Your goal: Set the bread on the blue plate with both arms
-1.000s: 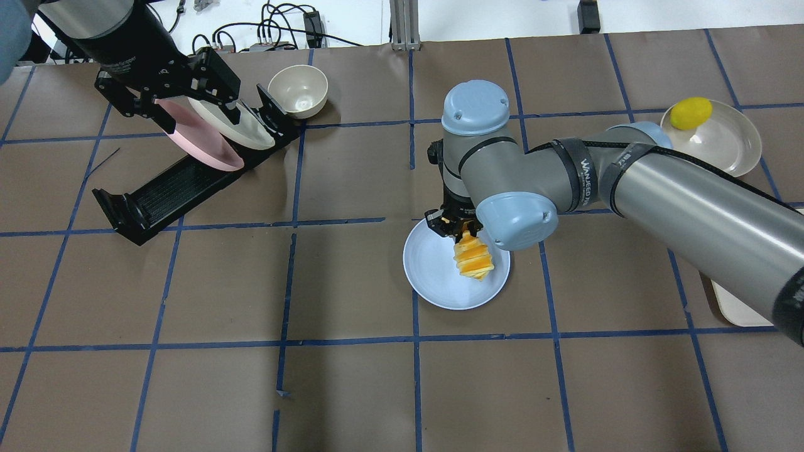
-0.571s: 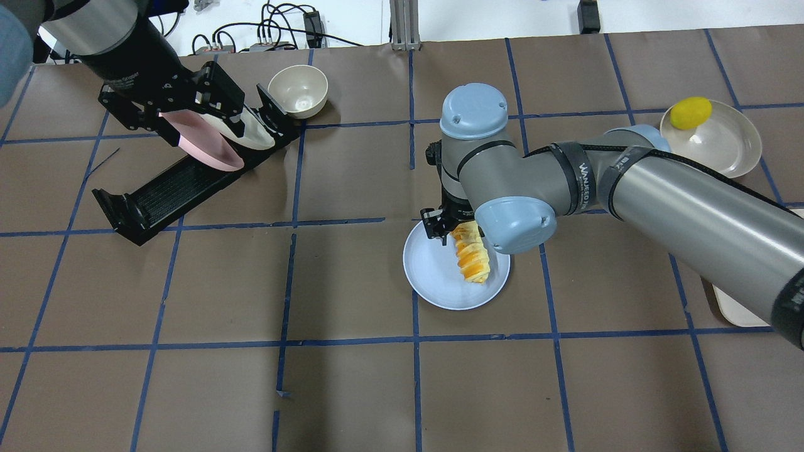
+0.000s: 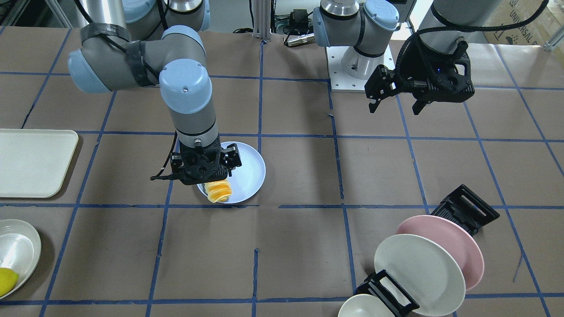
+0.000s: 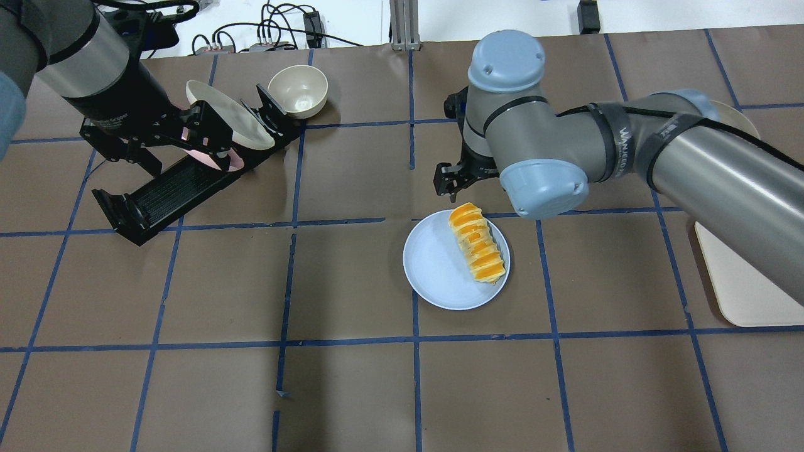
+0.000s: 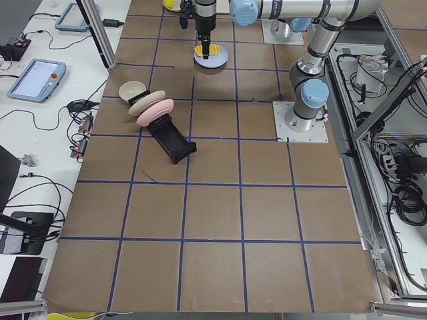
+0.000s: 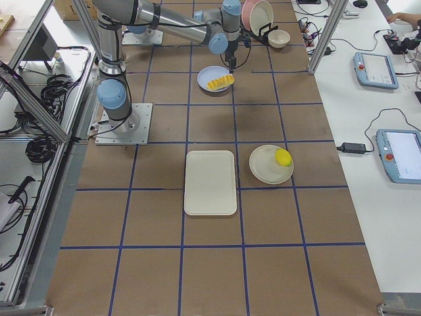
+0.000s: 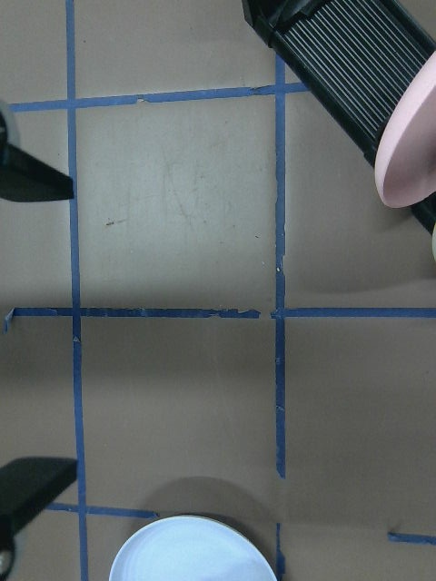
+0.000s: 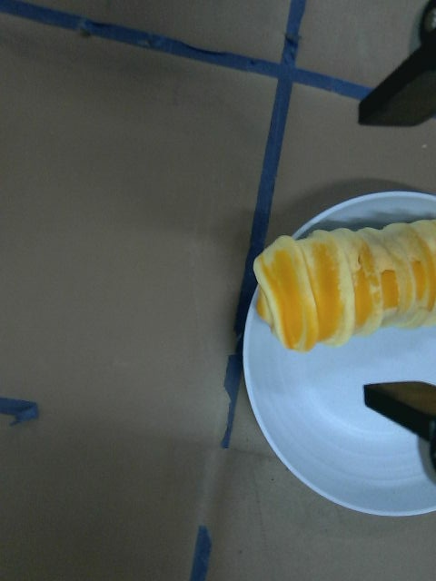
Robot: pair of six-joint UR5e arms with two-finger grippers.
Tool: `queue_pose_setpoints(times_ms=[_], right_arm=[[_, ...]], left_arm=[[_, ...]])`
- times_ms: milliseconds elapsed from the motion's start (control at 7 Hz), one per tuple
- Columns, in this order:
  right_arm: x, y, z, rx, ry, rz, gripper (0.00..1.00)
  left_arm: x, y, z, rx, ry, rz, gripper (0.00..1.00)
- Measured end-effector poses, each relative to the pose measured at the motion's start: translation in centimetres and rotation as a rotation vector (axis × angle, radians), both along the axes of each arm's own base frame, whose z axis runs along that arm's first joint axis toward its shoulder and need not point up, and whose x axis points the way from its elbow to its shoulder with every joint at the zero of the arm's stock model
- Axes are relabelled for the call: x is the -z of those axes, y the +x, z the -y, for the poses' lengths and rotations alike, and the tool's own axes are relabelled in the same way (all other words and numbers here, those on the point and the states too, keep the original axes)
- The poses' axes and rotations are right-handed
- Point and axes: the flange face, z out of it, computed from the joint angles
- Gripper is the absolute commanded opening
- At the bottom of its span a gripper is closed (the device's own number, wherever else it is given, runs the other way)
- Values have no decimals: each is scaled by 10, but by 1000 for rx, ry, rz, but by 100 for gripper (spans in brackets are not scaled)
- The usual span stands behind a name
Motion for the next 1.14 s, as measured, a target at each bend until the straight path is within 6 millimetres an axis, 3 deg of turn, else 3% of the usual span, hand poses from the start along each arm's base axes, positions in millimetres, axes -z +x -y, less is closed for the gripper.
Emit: queue_pose_setpoints(times_ms=[143,429,857,1143], right_arm=[[-30,-25,3,17,-27,3,100],[-77,-53,-18,39,0,-8,100],[-135,-76,-57,66,101,-18,100],[-157,-80,-82,70,160,-16,100]], left_arm=[[-2,4,5,-9,-20,3,100],[-8,6,10,-34,-38,10,100],[-9,5,3,-50,-37,12,100],[-11,5,3,-46,-37,13,100]])
